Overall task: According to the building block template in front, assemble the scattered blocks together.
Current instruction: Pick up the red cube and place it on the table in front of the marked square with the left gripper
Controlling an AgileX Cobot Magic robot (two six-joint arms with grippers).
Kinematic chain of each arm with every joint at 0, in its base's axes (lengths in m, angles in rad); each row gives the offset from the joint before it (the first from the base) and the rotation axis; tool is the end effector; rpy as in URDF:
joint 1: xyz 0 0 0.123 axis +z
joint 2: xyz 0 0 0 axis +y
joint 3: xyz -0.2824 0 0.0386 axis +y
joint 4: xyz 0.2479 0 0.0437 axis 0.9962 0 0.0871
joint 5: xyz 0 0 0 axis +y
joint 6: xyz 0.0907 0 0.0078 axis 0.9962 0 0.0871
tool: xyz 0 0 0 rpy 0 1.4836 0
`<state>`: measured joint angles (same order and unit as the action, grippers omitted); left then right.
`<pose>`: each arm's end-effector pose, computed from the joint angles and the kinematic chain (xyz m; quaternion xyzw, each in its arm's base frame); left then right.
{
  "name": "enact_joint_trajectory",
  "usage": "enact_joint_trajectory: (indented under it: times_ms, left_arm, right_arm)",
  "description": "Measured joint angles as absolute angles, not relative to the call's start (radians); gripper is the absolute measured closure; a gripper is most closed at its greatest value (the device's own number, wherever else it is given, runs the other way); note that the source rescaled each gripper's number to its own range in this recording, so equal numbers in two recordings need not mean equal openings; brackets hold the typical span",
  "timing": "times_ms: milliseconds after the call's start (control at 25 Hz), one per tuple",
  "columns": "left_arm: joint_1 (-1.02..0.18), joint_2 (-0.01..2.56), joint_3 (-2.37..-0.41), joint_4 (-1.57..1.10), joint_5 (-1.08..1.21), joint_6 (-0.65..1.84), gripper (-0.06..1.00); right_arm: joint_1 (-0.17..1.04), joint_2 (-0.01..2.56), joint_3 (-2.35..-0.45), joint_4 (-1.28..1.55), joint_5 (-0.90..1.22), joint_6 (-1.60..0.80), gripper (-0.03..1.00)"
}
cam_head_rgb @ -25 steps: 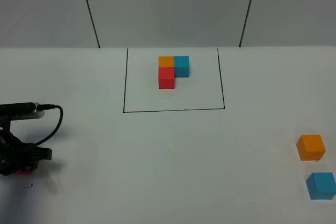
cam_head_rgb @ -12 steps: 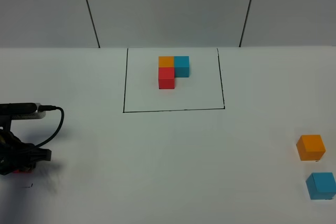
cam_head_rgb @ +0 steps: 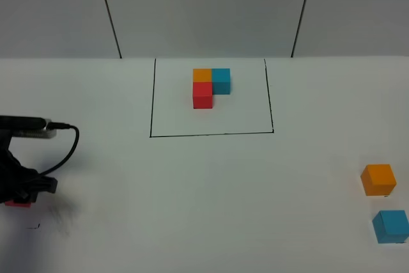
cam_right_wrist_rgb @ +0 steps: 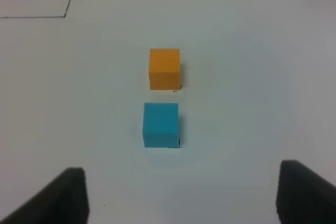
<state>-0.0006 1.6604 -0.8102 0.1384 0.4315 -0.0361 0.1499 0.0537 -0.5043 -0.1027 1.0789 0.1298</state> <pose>0.2937 0.0051 0.1589 0.0389 0.9808 0.0367 0.1873 0.0032 -0.0078 0.2774 -0.0076 0.8692 0.0177 0.4941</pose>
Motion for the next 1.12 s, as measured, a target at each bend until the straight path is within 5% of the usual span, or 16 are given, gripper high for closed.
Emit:
enact_joint_trajectory:
  times_ms: [520,1120]
  left_arm:
    - [-0.133,1.605,-1.273,0.023,1.042,0.223,0.94]
    - [-0.526,1.614,-1.329,-0.088,1.068,0.564,0.94]
  right_arm:
    - [0.15,0.054,-0.504,-0.103,1.079,0.13,0.45]
    - [0.15,0.054,-0.504,-0.103,1.079,0.13,0.45]
